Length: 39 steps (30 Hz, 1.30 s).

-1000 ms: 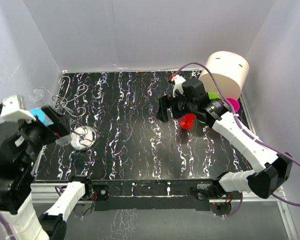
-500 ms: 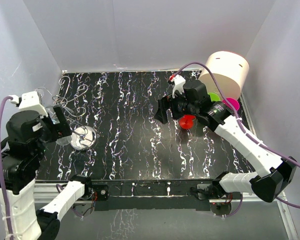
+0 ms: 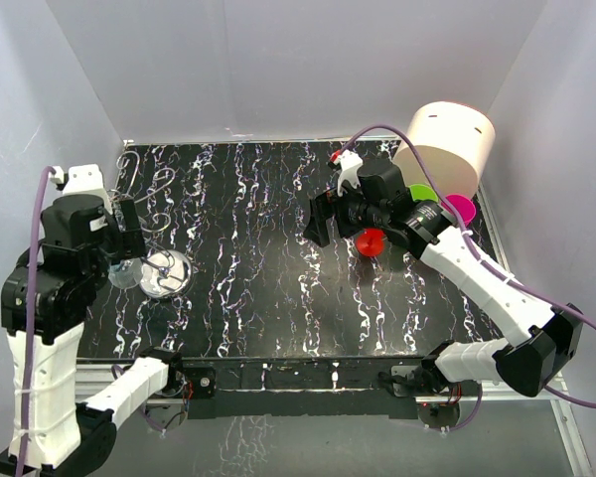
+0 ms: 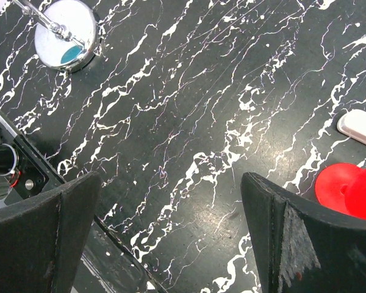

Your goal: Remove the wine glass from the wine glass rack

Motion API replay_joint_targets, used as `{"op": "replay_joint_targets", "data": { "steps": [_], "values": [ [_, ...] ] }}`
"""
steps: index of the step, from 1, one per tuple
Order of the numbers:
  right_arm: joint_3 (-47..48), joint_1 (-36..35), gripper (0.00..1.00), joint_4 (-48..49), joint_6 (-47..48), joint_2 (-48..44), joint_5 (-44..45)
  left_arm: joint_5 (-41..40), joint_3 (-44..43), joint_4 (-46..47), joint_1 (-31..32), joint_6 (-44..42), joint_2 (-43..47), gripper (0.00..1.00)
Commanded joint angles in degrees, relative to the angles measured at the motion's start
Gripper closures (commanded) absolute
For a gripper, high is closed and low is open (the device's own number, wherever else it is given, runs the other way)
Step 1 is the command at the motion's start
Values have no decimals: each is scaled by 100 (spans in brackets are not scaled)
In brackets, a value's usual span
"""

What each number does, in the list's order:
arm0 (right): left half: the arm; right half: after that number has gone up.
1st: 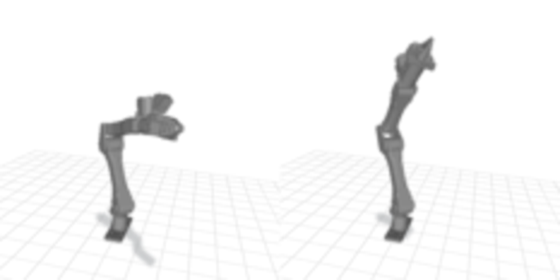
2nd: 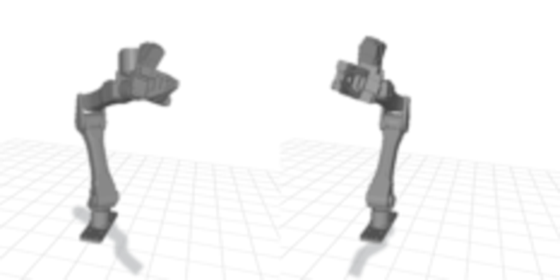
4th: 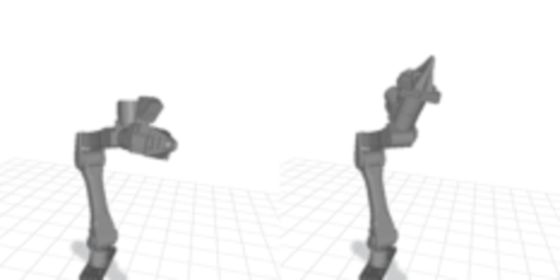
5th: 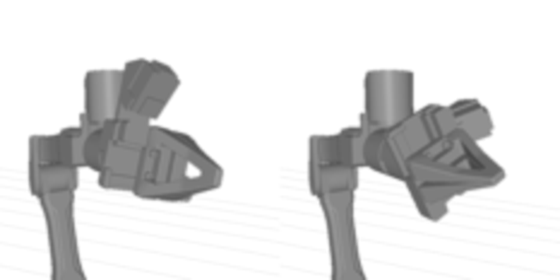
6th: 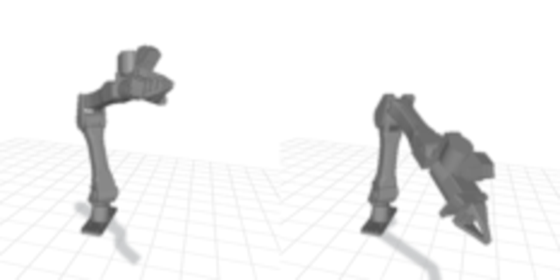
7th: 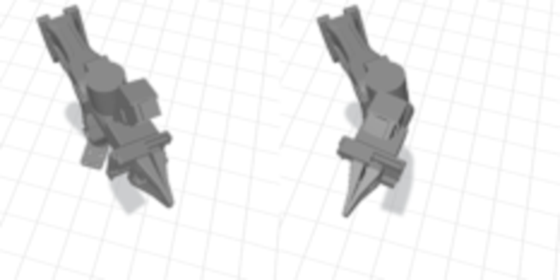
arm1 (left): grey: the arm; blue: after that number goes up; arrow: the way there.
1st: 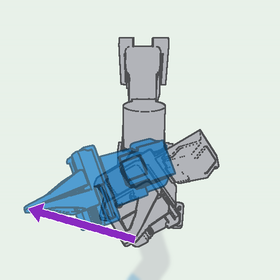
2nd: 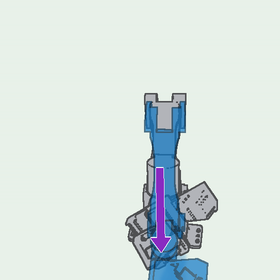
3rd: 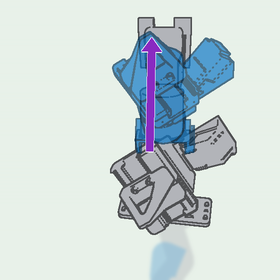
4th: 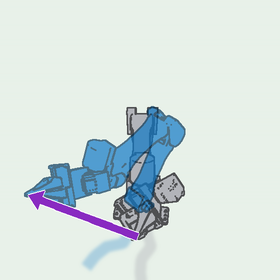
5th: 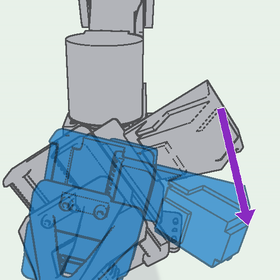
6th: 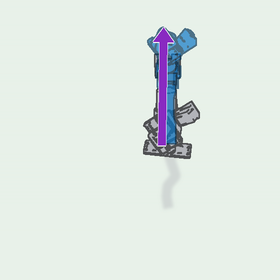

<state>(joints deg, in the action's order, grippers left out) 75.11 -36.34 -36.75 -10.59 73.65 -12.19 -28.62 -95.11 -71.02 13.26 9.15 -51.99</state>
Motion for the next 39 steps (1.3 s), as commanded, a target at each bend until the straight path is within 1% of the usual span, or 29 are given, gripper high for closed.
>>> {"op": "replay_joint_targets", "data": {
  "steps": [1, 4, 8, 13, 23, 33, 36, 39],
  "values": [
    [-34, -31, 2, 422, 81, -26, 13, -315, 96, 19, 28, -10, -140, 20],
    [-34, -31, 2, 429, 79, -17, 8, -343, 164, 4, 28, 23, -136, 21],
    [-60, -31, 2, 441, 70, -20, -20, -329, 288, -33, 33, 75, -197, 27],
    [-80, -29, 2, 452, 69, -30, -3, -525, 389, -61, 34, 105, -177, 30],
    [-108, -31, 2, 486, 66, -41, -30, -469, 477, -23, 31, 122, -181, 31],
    [-128, -31, 2, 502, 57, -63, -47, -390, 390, -58, 33, 127, -209, 42],
    [-141, -31, 2, 500, 57, -75, -47, -403, 397, -73, 33, 131, -207, 43],
    [-142, -31, 2, 500, 57, -79, -38, -416, 406, -78, 32, 140, -207, 41]
  ]
}}
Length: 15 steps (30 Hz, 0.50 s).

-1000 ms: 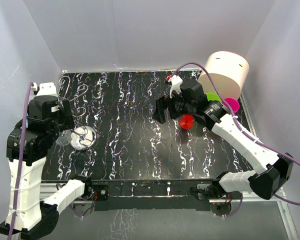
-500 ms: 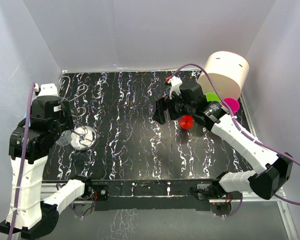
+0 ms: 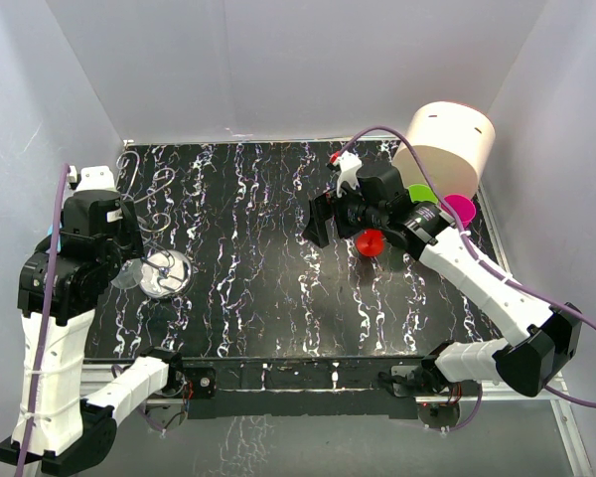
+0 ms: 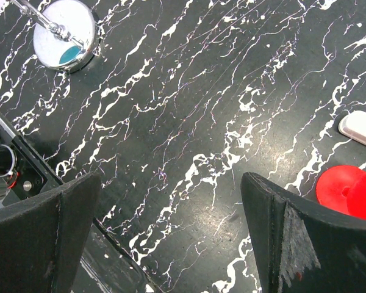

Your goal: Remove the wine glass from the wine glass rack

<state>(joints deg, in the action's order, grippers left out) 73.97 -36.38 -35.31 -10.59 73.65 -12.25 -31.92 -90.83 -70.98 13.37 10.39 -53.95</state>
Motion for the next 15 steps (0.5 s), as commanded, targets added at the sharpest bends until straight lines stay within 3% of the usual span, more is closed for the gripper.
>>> {"op": "replay_joint_targets", "data": {
  "steps": [1, 8, 15],
  "values": [
    [-24, -25, 2, 355, 57, -79, -32, -86, -15, -83, 20, 18, -15, 41],
    [-34, -21, 2, 354, 57, -87, -32, -97, -3, -99, 22, 29, -32, 40],
    [-12, -24, 2, 343, 57, -88, -32, -104, -66, -135, 22, 16, -21, 48]
  ]
}}
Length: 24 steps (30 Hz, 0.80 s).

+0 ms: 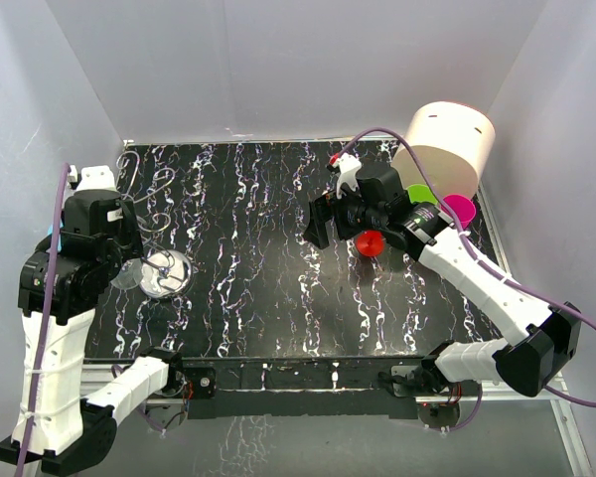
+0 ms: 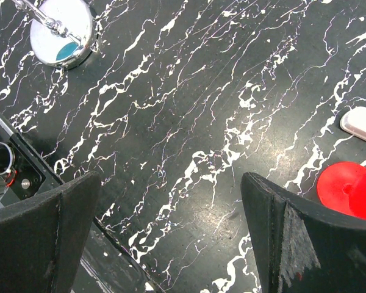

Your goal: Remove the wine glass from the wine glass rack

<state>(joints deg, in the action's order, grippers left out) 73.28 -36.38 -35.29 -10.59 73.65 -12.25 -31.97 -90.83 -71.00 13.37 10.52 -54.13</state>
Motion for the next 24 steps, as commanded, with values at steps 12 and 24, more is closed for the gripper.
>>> {"op": "replay_joint_targets", "data": {
  "steps": [12, 24],
  "values": [
    [64, -20, 2, 356, 48, -45, -66, -46, -471, -218, 19, 29, 109, 56],
    [82, -27, 2, 350, 39, -26, -104, -367, -453, -347, 21, 127, 202, 58]
  ]
}}
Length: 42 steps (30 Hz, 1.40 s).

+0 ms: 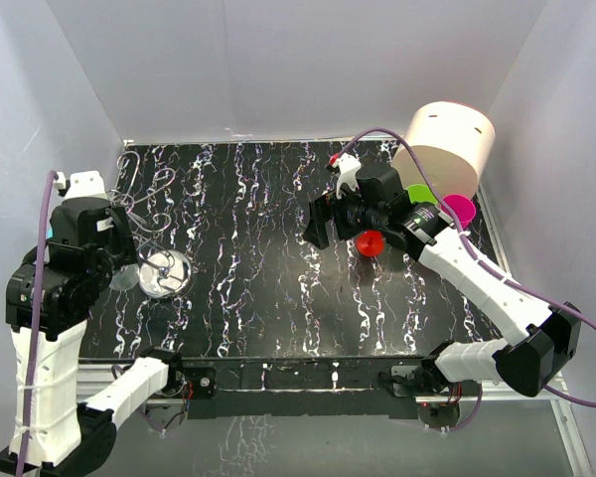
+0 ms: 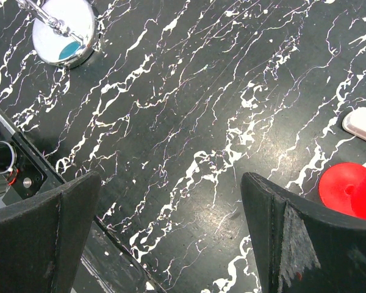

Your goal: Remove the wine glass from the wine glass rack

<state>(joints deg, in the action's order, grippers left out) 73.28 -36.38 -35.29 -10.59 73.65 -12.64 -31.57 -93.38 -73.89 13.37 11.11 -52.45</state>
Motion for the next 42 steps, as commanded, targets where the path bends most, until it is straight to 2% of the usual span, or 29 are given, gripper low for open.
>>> {"op": "replay_joint_targets", "data": {
  "steps": [1, 15, 24, 42],
  "values": [
    [73, -26, 2, 353, 39, -26, -63, -472, -210, -71, 18, 94, 33, 58],
    [88, -23, 2, 349, 22, -55, -75, -1117, -505, -53, 20, 336, -206, 58],
    [95, -26, 2, 342, 22, -79, -50, -1355, -327, 65, 18, 360, -177, 58],
    [103, -27, 2, 315, 22, -140, -14, -1035, 7, 831, 23, 142, -268, 58]
  ]
}}
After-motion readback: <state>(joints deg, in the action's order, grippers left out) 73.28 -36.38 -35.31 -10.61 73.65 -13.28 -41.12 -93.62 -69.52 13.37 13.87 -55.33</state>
